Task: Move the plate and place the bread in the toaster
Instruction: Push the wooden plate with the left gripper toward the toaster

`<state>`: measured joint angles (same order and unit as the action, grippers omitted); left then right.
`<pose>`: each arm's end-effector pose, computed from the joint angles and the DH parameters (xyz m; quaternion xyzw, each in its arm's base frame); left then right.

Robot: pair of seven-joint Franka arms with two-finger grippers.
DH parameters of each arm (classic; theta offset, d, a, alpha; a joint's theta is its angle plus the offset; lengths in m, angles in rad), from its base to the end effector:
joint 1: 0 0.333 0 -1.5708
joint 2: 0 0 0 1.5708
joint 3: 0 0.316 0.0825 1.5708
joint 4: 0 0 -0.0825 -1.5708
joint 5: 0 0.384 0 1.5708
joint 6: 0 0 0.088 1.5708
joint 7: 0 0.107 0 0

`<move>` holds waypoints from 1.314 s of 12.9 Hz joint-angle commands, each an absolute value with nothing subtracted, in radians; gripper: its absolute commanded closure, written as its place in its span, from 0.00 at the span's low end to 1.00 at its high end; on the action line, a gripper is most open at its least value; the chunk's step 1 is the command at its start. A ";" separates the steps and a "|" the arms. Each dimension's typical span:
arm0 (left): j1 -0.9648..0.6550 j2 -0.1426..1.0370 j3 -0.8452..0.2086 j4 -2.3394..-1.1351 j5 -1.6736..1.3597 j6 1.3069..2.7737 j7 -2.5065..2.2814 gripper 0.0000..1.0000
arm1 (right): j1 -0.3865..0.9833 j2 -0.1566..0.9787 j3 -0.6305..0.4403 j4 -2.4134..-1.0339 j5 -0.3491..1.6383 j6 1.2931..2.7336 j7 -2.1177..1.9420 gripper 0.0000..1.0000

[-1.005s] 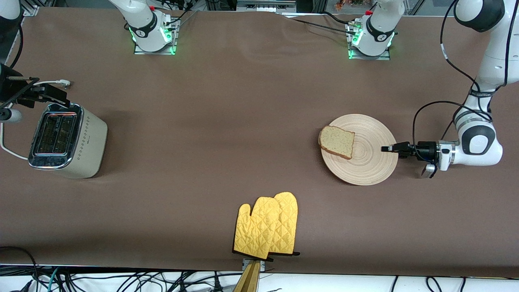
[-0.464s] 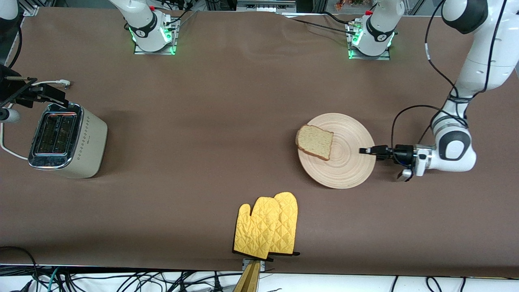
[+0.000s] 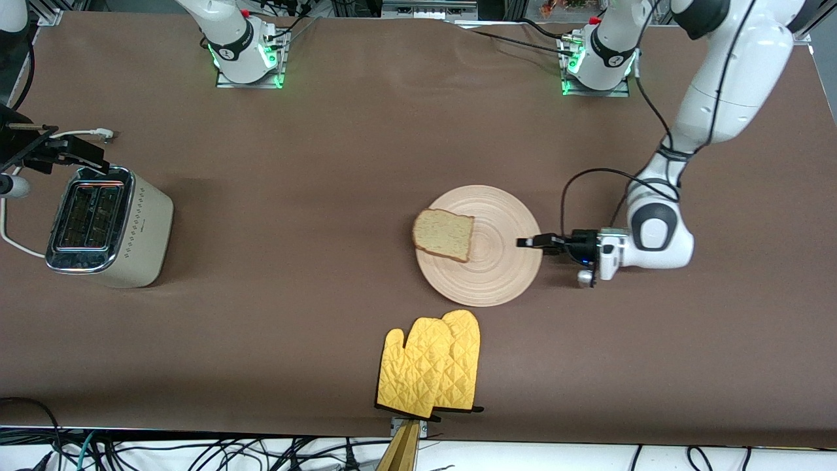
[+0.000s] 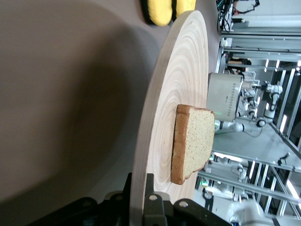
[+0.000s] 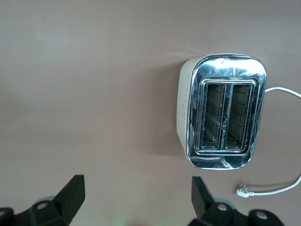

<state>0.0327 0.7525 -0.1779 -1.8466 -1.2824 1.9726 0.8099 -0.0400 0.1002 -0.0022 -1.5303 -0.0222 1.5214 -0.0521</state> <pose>0.5833 -0.1455 0.1202 0.8245 0.0149 -0.0766 0.5604 0.5771 -0.0268 0.5827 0.9984 0.0050 -0.0550 0.0086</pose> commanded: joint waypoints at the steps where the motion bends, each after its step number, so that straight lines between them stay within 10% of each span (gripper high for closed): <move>1: -0.096 0.698 -0.161 -1.891 -1.441 2.057 0.788 1.00 | -0.051 0.109 0.002 -1.509 -0.012 1.517 -0.060 0.00; 15: -0.314 0.776 -0.161 -1.855 -1.698 2.186 0.810 1.00 | -0.041 0.120 0.008 -1.509 -0.014 1.509 -0.054 0.00; 17: -0.314 0.776 -0.161 -1.855 -1.701 2.186 0.811 0.75 | -0.040 0.123 0.009 -1.509 -0.014 1.511 -0.058 0.00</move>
